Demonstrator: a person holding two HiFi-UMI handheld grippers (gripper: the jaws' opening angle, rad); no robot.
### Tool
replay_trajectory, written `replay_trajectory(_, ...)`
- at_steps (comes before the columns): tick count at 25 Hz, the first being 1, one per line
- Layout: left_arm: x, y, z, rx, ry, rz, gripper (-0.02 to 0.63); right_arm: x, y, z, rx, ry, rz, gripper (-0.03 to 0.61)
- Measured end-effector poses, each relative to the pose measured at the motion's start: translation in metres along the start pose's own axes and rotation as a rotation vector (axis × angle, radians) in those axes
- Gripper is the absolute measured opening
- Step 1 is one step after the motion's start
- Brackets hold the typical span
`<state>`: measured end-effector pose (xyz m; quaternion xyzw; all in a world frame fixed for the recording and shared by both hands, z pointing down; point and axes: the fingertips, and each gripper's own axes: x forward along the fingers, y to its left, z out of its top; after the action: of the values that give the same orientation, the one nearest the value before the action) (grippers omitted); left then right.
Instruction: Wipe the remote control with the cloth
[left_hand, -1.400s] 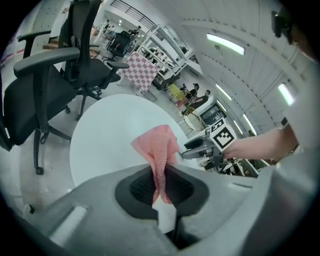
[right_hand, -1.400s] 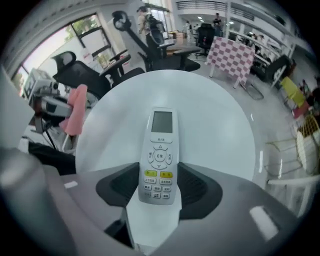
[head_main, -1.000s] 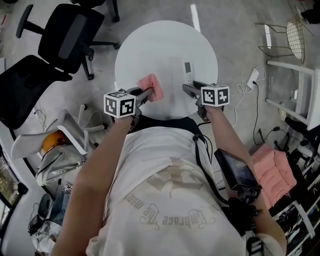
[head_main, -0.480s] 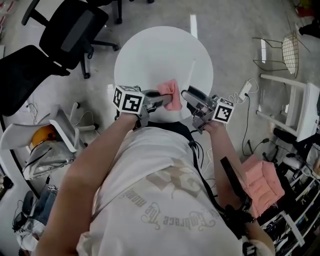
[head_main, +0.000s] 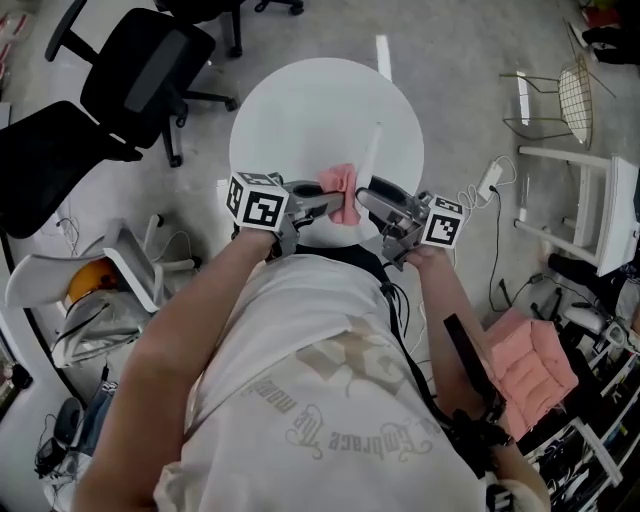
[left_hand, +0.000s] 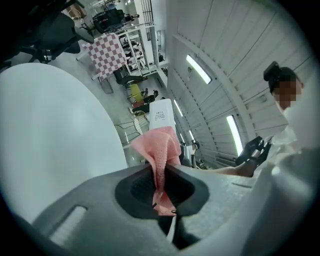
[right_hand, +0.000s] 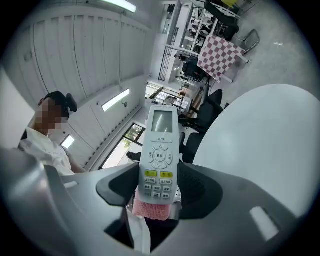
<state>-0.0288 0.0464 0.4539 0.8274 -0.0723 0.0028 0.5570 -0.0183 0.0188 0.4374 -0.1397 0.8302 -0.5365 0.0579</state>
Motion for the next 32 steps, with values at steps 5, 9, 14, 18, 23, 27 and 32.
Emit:
replay_trajectory(5,-0.001,0.000,0.012,-0.002,-0.033,0.000,0.020,-0.002,0.003,-0.009,-0.023,0.025,-0.014,0.249)
replay_trajectory(9,0.003,-0.002,0.011,0.000,-0.015,-0.001,0.020,-0.008,0.003,-0.012,-0.034,0.013,-0.035,0.248)
replay_trajectory(14,0.011,-0.004,0.011,0.021,-0.002,0.009,0.020,-0.018,0.001,-0.016,-0.043,0.014,-0.063,0.247)
replay_trajectory(18,0.015,-0.006,0.017,0.047,-0.001,0.020,0.020,-0.024,0.001,-0.018,-0.043,0.000,-0.075,0.247)
replay_trajectory(23,0.020,-0.008,0.026,0.057,-0.001,0.014,0.020,-0.027,0.003,-0.030,-0.055,0.037,-0.081,0.247)
replay_trajectory(27,0.016,-0.003,0.054,0.054,-0.064,0.015,0.020,-0.024,0.001,-0.043,-0.069,0.110,-0.084,0.247)
replay_trajectory(32,0.012,-0.001,0.092,0.082,-0.114,0.020,0.020,-0.023,0.003,-0.053,-0.078,0.162,-0.067,0.247)
